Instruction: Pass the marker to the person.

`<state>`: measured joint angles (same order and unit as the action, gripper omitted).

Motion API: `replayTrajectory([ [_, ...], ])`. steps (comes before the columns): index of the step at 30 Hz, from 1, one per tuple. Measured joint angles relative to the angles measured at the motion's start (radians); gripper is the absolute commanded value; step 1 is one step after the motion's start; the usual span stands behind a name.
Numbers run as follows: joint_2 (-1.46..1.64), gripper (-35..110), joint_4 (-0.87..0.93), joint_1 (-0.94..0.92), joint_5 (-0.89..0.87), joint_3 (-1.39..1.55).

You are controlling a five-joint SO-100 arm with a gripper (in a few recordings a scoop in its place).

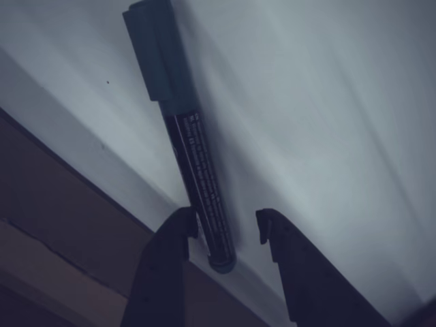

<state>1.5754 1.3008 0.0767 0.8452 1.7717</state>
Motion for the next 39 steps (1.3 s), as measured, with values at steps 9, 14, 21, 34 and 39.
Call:
replayTrajectory([
  [9,-0.123,19,-0.023,-0.049,0.060,-0.080],
  [14,-0.143,19,-0.044,-0.071,0.049,-0.129],
  [21,-0.178,18,-0.017,-0.080,0.055,-0.227],
  [34,-0.337,18,-0.011,-0.080,0.063,-0.350],
  [39,-0.362,18,0.041,-0.058,0.054,-0.457],
])
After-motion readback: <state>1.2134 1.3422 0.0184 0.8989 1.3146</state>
